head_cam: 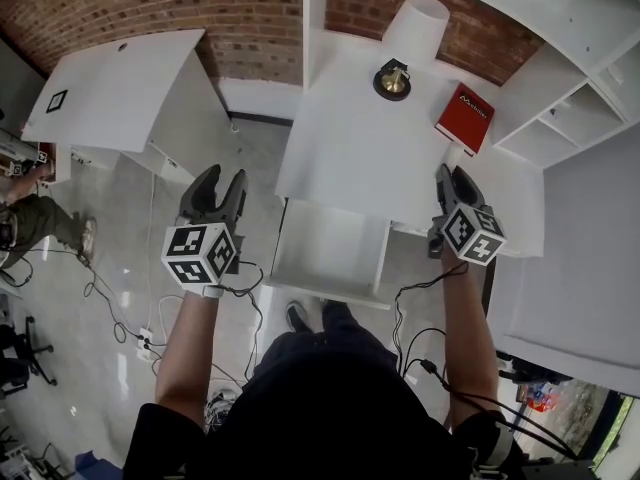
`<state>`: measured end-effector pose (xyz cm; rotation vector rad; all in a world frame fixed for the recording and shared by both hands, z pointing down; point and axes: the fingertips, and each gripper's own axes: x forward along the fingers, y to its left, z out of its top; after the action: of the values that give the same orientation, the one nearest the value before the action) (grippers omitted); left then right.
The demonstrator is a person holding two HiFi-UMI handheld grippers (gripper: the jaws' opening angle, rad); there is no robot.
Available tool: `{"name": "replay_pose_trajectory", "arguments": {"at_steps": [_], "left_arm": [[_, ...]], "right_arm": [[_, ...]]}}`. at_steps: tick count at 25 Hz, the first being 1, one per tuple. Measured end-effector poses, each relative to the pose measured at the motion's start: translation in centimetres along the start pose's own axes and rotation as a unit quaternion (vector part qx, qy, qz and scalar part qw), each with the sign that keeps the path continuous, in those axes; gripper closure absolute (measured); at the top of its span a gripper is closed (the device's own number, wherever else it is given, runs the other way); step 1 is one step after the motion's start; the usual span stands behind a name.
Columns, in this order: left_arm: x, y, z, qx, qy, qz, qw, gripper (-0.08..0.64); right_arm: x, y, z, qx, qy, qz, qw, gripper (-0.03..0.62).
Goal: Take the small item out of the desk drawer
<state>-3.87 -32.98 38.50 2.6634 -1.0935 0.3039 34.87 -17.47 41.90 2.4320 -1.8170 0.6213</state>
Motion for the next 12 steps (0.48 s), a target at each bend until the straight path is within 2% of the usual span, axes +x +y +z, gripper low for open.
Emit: {"name": "replay_pose_trajectory", "arguments": {"at_steps": [6, 12], "left_arm": [[3.3, -0.8, -0.9, -0.009, 0.016, 0.013, 0.9997, 0.360], [5.5, -0.6, -3.0, -0.016, 0.044, 0.036, 0.9983, 0.360]], "right_arm": [[5.2, -3.0, -3.8, 0.014, 0.076, 0.017, 0.997, 0.469], [10.1, -6.3, -8.0, 0.022, 0.142, 0.015, 0.989, 0.469]]}}
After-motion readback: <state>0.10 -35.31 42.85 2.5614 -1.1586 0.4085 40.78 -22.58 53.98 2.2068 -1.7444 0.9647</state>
